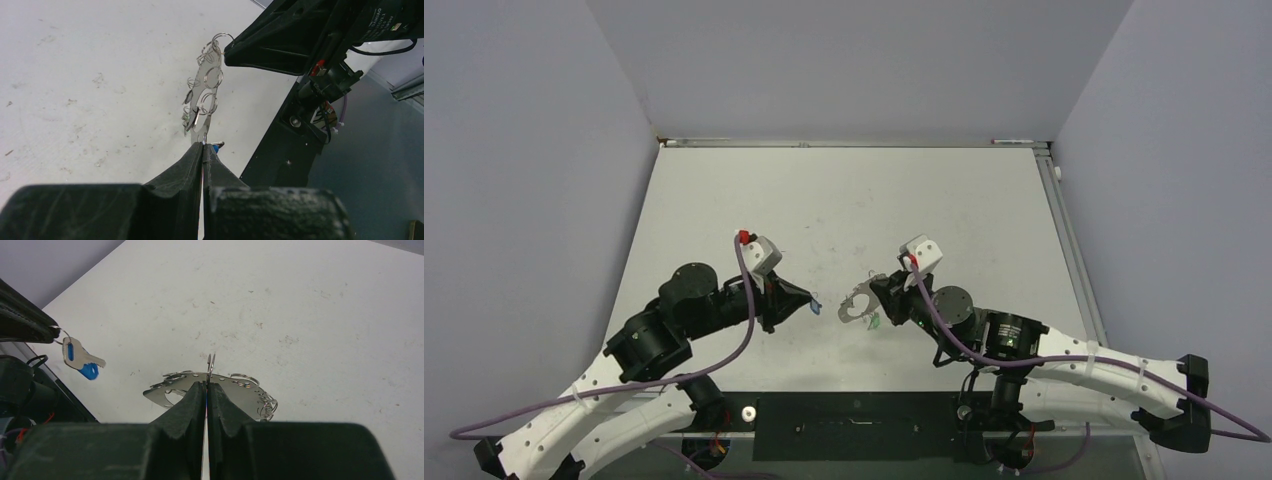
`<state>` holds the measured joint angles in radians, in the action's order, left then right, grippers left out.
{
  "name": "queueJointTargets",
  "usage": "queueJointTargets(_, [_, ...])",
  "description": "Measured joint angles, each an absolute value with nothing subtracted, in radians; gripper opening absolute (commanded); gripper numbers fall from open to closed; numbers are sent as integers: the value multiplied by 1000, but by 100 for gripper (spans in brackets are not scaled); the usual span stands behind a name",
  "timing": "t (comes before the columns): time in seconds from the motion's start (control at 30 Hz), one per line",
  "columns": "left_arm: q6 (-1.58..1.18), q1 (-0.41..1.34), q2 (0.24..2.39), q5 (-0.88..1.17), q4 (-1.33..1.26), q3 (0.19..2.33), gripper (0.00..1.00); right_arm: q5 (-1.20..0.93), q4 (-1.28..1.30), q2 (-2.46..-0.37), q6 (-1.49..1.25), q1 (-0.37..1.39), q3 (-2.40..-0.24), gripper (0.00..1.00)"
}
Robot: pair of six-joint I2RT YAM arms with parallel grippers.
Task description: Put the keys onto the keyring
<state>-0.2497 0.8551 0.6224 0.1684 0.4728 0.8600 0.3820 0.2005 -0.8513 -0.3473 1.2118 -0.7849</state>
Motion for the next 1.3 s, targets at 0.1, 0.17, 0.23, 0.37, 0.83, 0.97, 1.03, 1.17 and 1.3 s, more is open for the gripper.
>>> queueJointTargets(0.1, [-250, 855, 662, 215, 466, 861, 0, 397, 171, -851, -331, 1239, -764, 5])
queueJointTargets(0.17, [-249, 855, 685, 239, 467, 865, 0, 413, 154, -851, -315, 1262, -750, 5])
queueJointTargets(0.23, [-241, 855, 699, 249, 470, 872, 0, 429, 141, -854, -294, 1281, -741, 5])
queueJointTargets(0.37, [-204, 856, 725, 259, 490, 931, 0, 442, 113, -870, -250, 1309, -735, 5])
queueJointTargets(0.83, [-54, 856, 826, 267, 536, 1038, 0, 449, 103, -902, -167, 1317, -735, 5])
queueJointTargets(0.97, [-39, 856, 836, 236, 537, 1037, 0, 449, 107, -902, -164, 1317, -735, 5])
queueJointTargets(1.03, [-37, 856, 835, 220, 535, 1037, 0, 448, 107, -902, -164, 1317, -735, 5])
queueJointTargets(1.17, [-36, 856, 834, 199, 524, 1026, 0, 447, 107, -902, -165, 1319, -736, 5])
queueJointTargets(1.3, [-36, 856, 833, 181, 521, 1001, 0, 439, 106, -919, -165, 1333, -754, 5])
